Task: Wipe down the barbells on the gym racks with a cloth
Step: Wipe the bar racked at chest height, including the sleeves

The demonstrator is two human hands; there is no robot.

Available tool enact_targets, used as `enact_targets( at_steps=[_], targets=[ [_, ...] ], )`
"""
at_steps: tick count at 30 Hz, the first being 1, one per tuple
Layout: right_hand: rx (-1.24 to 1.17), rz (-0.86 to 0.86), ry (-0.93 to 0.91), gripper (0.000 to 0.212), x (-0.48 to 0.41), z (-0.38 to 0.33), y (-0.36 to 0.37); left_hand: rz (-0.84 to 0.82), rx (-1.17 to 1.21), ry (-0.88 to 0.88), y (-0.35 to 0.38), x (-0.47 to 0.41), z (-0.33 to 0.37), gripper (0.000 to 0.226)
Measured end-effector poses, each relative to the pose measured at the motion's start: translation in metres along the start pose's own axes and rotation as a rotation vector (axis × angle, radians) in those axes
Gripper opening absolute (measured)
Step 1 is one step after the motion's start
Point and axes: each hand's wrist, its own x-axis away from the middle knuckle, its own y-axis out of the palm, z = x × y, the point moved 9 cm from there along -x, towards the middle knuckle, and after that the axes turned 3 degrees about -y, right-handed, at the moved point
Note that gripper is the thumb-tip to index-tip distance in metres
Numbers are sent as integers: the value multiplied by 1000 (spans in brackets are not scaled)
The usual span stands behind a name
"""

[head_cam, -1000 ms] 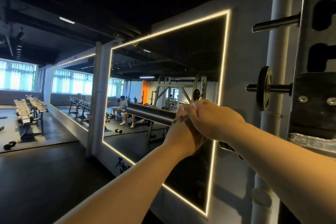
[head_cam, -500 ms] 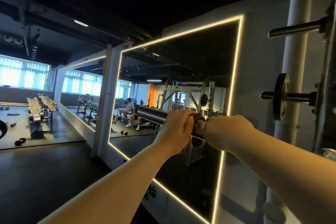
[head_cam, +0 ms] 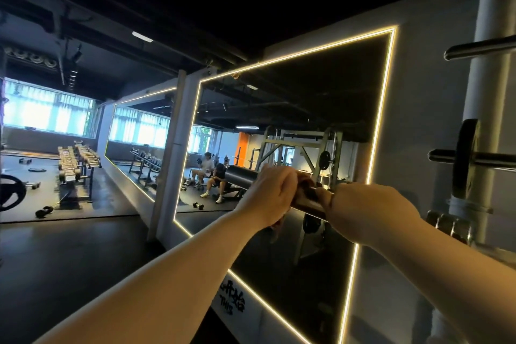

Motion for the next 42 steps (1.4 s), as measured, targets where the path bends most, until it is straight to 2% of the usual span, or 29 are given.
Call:
enact_targets(
  at_steps=[3,7,11,13,17,21,25,27,30,35,38,40,42],
  targets=[
    [-31,2,5,34,5,-5,-6,23,-76,-93,-5,-13,-54,35],
    [-68,-17,25,48,10,-8,-12,83,-19,-253,-20,-33,-117,37],
    [20,-42,-40,40,16,-14,-17,53,-9,-488,-27,-52,-141,35],
    [34,-50,-53,38,18,-16,-18,67,-40,-522,-25,-53,-136,36],
    [-79,-34,46,42,14,-8,-12,164,-93,-375,-14,-31,-113,36],
    [-91,-50,53,32,7,-7,-8,109,9,-252,4,-14,-64,16],
    [-42,-123,9,26,10,-11,-9,30,213,-219,16,9,13,19],
    [-25,-141,-26,33,19,-12,-13,-5,197,-174,19,15,29,17],
    [-30,-149,-37,38,32,-2,-17,13,177,-198,12,12,21,13],
    [22,-145,0,29,66,36,-31,95,170,-332,5,9,29,23],
    [-221,-38,30,34,88,51,-37,126,154,-357,2,16,54,23],
    [-359,86,56,44,92,56,-40,83,159,-281,9,21,88,16],
    [-433,130,107,52,90,60,-38,7,189,-156,21,28,126,12]
  ],
)
